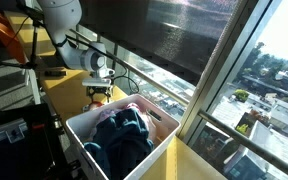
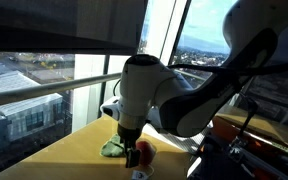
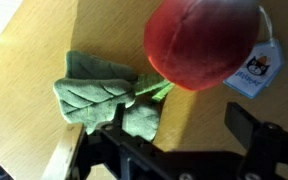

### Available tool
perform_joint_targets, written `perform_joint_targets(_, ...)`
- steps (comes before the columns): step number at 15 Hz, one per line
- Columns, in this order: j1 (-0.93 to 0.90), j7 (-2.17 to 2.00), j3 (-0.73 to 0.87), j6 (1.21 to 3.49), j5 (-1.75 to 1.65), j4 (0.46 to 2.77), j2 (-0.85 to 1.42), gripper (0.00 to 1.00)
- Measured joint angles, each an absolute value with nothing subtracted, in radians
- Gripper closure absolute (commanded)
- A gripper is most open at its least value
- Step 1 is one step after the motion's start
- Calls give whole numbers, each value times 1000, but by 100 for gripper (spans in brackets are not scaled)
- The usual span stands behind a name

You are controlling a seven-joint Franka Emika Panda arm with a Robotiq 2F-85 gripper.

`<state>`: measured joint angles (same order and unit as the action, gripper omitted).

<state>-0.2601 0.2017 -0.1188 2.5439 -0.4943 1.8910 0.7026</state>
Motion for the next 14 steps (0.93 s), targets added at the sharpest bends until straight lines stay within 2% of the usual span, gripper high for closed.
perform_joint_targets(8, -243, 202, -90, 2543, -483, 1933, 709, 0)
perform_joint_targets(9, -239, 202, -89, 2543, -483, 1938, 707, 24)
perform_joint_targets(10, -236, 202, -89, 2544, -483, 1943, 706, 26)
perform_joint_targets(14, -230, 207, -95, 2547, -465, 1959, 700, 57)
